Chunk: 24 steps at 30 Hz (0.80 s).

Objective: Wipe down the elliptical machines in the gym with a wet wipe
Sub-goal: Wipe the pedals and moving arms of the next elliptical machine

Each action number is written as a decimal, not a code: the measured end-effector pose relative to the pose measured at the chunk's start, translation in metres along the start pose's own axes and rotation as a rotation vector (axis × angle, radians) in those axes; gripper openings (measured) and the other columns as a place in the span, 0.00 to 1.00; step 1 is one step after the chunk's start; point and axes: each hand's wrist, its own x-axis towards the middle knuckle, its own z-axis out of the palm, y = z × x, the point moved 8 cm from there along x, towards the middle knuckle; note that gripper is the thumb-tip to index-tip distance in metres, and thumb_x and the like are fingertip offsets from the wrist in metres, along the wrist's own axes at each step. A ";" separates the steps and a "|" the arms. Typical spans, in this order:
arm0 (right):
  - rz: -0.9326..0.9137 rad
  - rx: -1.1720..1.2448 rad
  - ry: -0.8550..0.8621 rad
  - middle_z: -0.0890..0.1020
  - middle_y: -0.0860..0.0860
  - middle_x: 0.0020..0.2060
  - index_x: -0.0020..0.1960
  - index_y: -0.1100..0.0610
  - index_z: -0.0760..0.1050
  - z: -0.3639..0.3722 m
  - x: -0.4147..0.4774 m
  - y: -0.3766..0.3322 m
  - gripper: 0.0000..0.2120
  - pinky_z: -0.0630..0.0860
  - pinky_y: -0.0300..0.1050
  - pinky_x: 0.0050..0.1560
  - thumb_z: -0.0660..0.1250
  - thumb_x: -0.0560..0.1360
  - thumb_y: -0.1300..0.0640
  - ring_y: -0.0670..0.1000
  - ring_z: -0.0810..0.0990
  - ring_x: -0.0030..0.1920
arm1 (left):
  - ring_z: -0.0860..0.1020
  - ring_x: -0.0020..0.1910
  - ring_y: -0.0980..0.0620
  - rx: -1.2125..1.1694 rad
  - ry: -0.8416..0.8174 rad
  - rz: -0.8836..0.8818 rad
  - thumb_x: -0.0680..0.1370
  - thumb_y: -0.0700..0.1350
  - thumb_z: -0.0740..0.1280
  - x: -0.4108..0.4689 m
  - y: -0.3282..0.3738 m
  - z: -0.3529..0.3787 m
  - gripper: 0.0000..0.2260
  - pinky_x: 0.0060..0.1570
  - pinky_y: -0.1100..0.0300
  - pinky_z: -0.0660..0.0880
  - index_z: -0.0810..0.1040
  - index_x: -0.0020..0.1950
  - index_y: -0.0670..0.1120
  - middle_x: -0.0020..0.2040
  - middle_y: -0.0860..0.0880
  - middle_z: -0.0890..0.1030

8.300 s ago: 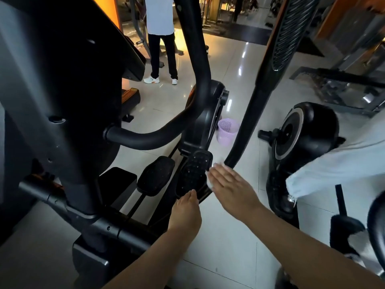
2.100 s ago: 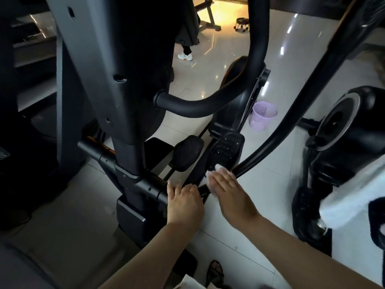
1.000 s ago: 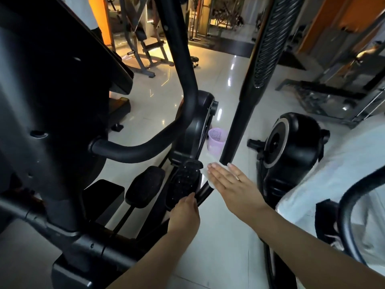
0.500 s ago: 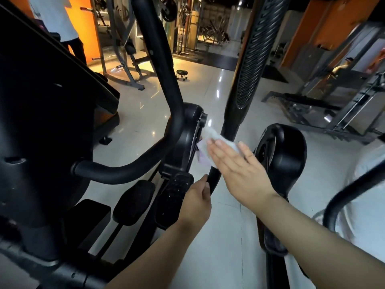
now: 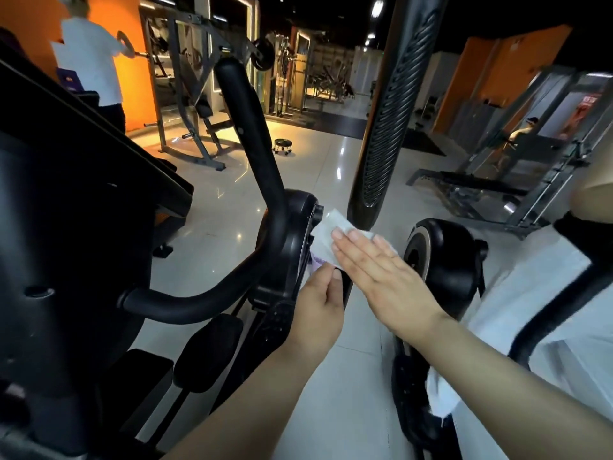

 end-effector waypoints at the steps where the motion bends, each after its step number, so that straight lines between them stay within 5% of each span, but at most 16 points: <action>1: -0.004 0.030 -0.024 0.55 0.51 0.82 0.81 0.60 0.57 0.005 -0.004 -0.004 0.37 0.46 0.48 0.81 0.54 0.73 0.72 0.50 0.49 0.82 | 0.70 0.32 0.58 -0.014 0.011 -0.020 0.86 0.41 0.57 0.001 0.003 -0.002 0.14 0.37 0.63 0.70 0.72 0.42 0.41 0.32 0.56 0.72; 3: -0.030 0.072 -0.055 0.57 0.51 0.81 0.81 0.60 0.58 0.008 -0.009 -0.009 0.36 0.46 0.47 0.81 0.55 0.73 0.72 0.49 0.49 0.82 | 0.67 0.33 0.57 -0.048 0.032 -0.028 0.86 0.40 0.58 0.003 0.006 -0.007 0.14 0.35 0.64 0.68 0.70 0.40 0.39 0.32 0.53 0.70; 7: 0.014 0.088 -0.001 0.60 0.52 0.80 0.79 0.61 0.62 -0.011 0.004 0.008 0.31 0.46 0.46 0.81 0.53 0.76 0.71 0.48 0.52 0.81 | 0.76 0.41 0.56 -0.111 0.037 -0.004 0.86 0.41 0.58 0.004 0.018 -0.011 0.12 0.48 0.64 0.75 0.78 0.49 0.39 0.42 0.48 0.79; 16: 0.026 0.115 -0.025 0.61 0.53 0.80 0.79 0.62 0.63 0.004 -0.008 -0.012 0.33 0.49 0.48 0.80 0.48 0.74 0.71 0.50 0.56 0.80 | 0.74 0.38 0.56 -0.154 0.021 -0.080 0.85 0.38 0.59 -0.003 0.005 -0.012 0.12 0.45 0.57 0.74 0.77 0.43 0.44 0.37 0.52 0.77; 20: 0.077 0.125 0.007 0.62 0.53 0.79 0.79 0.62 0.63 0.001 0.004 -0.006 0.33 0.48 0.49 0.81 0.49 0.74 0.71 0.52 0.56 0.80 | 0.81 0.58 0.52 -0.185 -0.008 -0.078 0.86 0.40 0.59 -0.003 0.009 -0.007 0.12 0.66 0.55 0.75 0.82 0.60 0.45 0.55 0.47 0.83; 24: 0.026 0.142 -0.038 0.64 0.55 0.79 0.78 0.64 0.64 0.019 -0.012 -0.025 0.31 0.49 0.49 0.80 0.49 0.75 0.70 0.52 0.55 0.80 | 0.81 0.62 0.49 -0.323 -0.046 -0.134 0.84 0.36 0.61 -0.010 0.002 -0.012 0.13 0.69 0.51 0.74 0.83 0.63 0.42 0.58 0.45 0.85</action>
